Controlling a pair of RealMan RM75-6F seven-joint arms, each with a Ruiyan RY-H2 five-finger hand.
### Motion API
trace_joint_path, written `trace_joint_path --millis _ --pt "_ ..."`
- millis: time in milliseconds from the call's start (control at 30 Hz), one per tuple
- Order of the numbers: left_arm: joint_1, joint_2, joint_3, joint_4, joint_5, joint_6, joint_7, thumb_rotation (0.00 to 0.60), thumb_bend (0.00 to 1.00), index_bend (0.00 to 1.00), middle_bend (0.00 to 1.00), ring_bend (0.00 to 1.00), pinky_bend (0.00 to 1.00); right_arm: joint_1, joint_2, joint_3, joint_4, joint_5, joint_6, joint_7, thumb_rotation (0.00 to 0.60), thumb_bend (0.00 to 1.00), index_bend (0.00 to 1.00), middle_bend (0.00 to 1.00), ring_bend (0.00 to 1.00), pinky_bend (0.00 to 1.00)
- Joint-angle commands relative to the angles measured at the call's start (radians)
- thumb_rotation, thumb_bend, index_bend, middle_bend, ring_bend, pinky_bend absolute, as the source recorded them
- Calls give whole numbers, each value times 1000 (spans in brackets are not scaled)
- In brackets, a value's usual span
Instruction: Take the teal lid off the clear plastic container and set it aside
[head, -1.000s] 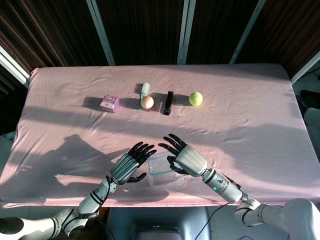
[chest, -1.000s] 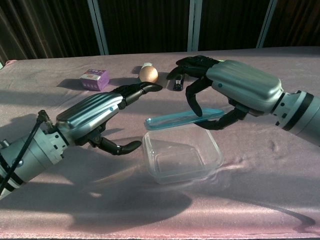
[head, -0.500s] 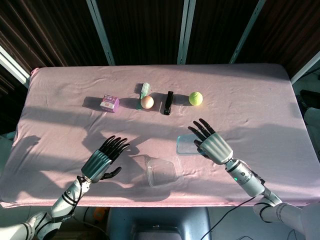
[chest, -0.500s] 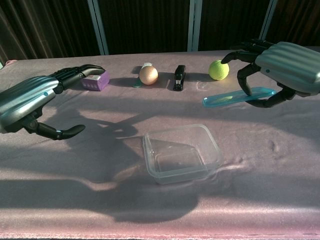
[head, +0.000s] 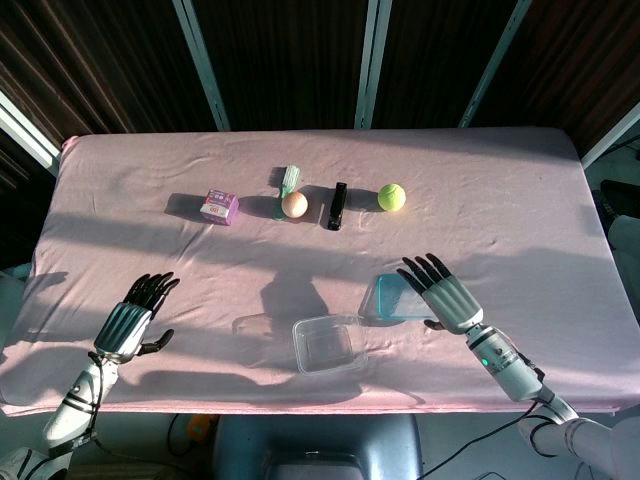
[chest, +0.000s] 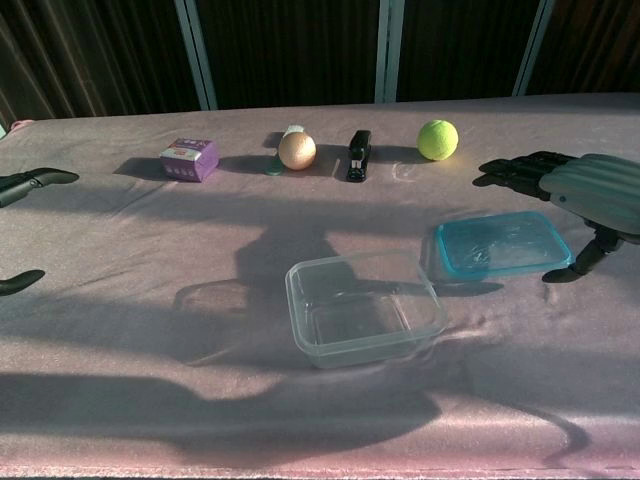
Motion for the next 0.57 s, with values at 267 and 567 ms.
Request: trace_joint_path --millis 267,567 --pt "161 246 58 -286 -42 90 130 600 309 0 0 0 0 -222 389 -86 -578 121 142 -263 600 84 0 0 0 0" --pt "221 243 27 -284 -39 152 156 600 324 0 0 0 0 -428 415 -31 -615 197 428 -270 600 84 0 0 0 0"
